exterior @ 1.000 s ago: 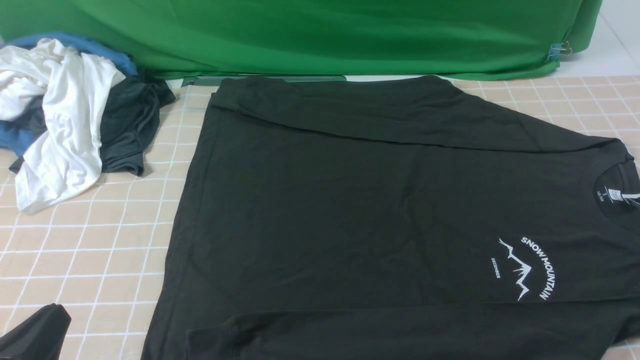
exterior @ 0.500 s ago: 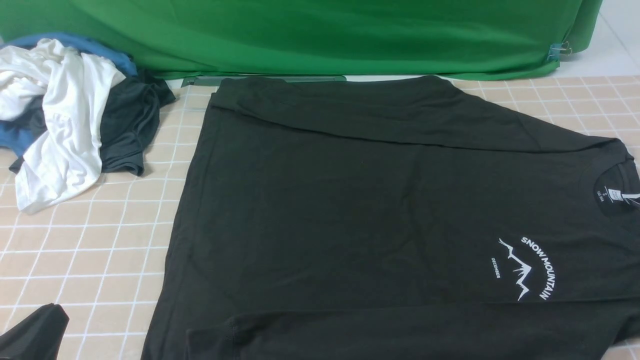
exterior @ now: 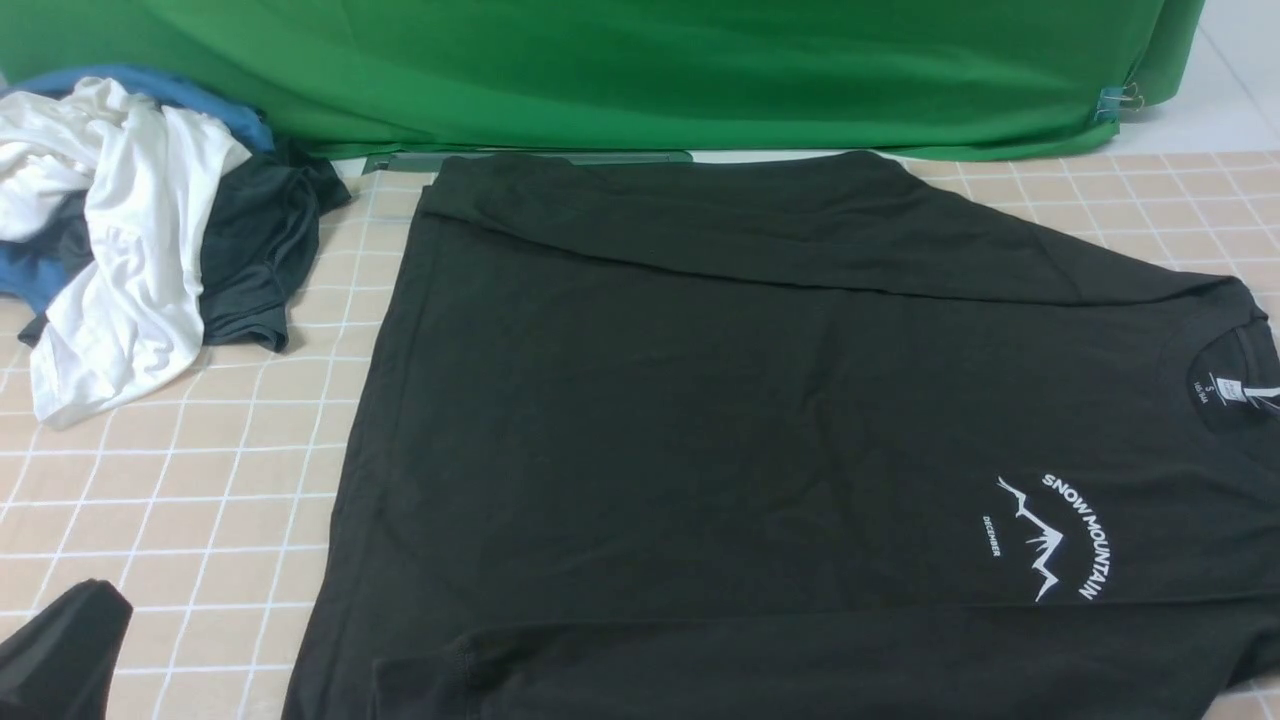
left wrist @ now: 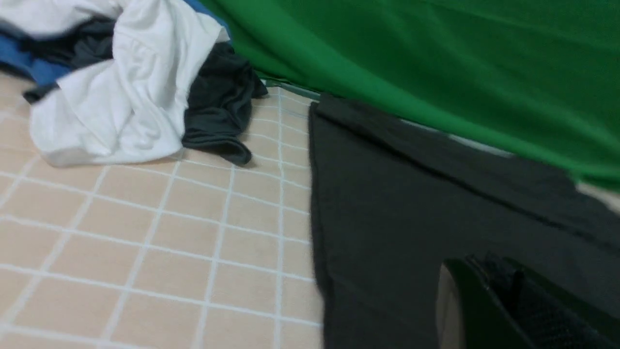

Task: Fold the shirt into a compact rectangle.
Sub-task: 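Grasp the left edge of the dark T-shirt lying flat on the table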

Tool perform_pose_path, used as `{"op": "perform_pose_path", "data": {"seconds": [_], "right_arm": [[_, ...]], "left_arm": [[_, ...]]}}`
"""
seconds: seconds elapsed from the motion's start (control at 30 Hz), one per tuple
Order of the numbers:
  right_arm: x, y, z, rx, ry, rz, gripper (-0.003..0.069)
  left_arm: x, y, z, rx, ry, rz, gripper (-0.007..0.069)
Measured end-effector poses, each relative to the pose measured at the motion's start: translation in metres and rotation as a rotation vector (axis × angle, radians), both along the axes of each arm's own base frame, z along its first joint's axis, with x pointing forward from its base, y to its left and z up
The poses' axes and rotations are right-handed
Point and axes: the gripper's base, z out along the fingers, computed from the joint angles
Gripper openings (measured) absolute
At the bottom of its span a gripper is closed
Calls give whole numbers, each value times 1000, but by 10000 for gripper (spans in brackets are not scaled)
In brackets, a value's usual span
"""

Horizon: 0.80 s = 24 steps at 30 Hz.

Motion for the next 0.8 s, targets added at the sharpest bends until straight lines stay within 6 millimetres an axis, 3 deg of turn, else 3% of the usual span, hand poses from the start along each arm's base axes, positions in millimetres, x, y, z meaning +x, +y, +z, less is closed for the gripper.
{"op": "perform_pose_path", "data": {"seconds": [0.03, 0.07, 0.13, 0.27, 0.5, 0.6, 0.7, 0.8], "right_arm": [[0, 1, 0, 202, 17, 3, 241], [0, 1, 0, 202, 17, 3, 241], [0, 2, 0, 549, 55, 4, 241], [0, 3, 0, 693, 76, 4, 241], [0, 2, 3, 733, 40, 3, 231], [-1, 1, 10, 689, 1, 10, 158], [-6, 1, 42, 575, -85, 38, 55], [-10, 4, 83, 395, -91, 63, 31]], "left_arm": [[0, -1, 0, -149, 14, -3, 18], [0, -2, 1, -168, 15, -4, 18], [0, -4, 2, -505, 49, -15, 18], [-1, -5, 4, -677, 60, -18, 18], [0, -5, 6, -796, 54, -10, 18], [0, -1, 10, -875, -1, 12, 18], [-1, 4, 22, -1059, -68, 22, 18], [-10, 2, 63, -966, -153, -49, 18]]}}
